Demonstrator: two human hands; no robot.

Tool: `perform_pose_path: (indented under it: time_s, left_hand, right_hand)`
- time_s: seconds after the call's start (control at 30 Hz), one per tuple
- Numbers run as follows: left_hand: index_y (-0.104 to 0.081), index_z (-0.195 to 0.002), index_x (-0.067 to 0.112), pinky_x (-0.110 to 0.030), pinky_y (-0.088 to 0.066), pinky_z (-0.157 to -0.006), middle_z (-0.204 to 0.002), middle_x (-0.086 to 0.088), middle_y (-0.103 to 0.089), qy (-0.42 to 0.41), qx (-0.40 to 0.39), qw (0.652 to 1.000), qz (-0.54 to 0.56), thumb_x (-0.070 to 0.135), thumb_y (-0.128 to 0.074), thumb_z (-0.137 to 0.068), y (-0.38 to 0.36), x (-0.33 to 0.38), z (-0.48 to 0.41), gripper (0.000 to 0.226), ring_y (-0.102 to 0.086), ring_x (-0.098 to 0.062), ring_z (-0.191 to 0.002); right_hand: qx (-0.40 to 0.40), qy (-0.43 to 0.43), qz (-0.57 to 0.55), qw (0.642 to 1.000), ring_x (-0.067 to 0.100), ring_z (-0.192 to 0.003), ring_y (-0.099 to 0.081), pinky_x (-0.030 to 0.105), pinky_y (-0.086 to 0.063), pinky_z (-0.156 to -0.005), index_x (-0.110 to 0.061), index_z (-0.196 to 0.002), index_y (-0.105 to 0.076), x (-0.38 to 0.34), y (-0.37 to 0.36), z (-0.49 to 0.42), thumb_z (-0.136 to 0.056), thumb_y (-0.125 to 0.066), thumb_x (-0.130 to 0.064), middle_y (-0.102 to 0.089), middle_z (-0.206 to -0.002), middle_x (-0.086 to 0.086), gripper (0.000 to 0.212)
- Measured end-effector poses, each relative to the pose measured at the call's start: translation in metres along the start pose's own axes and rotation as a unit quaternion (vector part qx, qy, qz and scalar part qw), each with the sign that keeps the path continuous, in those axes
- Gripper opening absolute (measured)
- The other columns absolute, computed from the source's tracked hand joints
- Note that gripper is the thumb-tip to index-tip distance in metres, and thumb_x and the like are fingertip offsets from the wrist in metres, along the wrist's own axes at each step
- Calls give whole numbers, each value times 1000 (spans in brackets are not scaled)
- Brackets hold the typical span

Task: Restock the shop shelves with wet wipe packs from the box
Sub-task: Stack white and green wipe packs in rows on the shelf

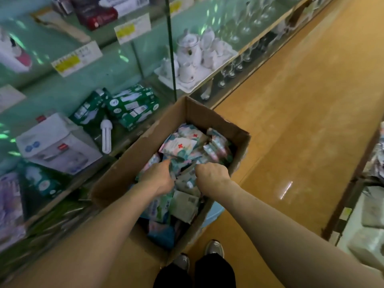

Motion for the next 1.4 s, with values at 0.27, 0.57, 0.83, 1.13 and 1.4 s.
perform_pose_path:
  time_s: [0.27,0.57,0.83,1.13,1.4]
  left_hand:
    - [-33,-146,18,-36,-44,-99,-144,-8,-43,77,-50,987,133,25,-57,-93,-49,-45,-29,59,-49,-29,-123]
    - [-50,-125,20,-27,-49,-64,-111,-8,-57,141,-75,914,374,29,-57,-93,-85,-46,-43,34,-59,-22,-89]
    - [-62,-117,14,-41,-53,-71,-99,-15,-70,218,-202,588,752,44,-55,-90,-90,-42,-39,41,-63,-29,-94]
    - [-55,-113,9,-45,-51,-72,-99,-18,-61,242,-145,669,688,27,-56,-91,-96,-60,-42,28,-60,-34,-89]
    - [-57,-99,11,-46,-51,-74,-91,-17,-64,240,-133,708,651,28,-56,-92,-88,-52,-33,19,-61,-31,-83]
  right_hand:
    - [-70,2,-34,997,29,-111,-56,34,-44,-75,-6,-122,-51,-10,-58,-50,-96,-51,-11,-56,-123,13,26]
    - [-105,-19,1,994,28,-120,-52,38,-45,-92,-10,-126,-49,-19,-87,-75,-98,-48,-20,-53,-132,11,30]
    - [-25,141,-143,979,26,-99,-61,32,-48,-78,-13,-117,-59,-54,-44,-38,-93,-52,-31,-64,-111,8,31]
    - [-18,-87,-108,990,30,-113,-54,37,-46,-80,-10,-140,-29,8,-78,-88,-92,-56,-16,-51,-127,14,55]
    - [-33,-85,-164,982,27,-112,-55,31,-43,-77,-6,-121,-52,5,-81,-90,-95,-53,-20,-55,-123,12,30]
Point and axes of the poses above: each hand's wrist, its own z-axis away from the middle knuckle, its own y-axis out of the back of the hand, x = y × z, the point moved 3 cm from there along -z, towards the middle knuckle
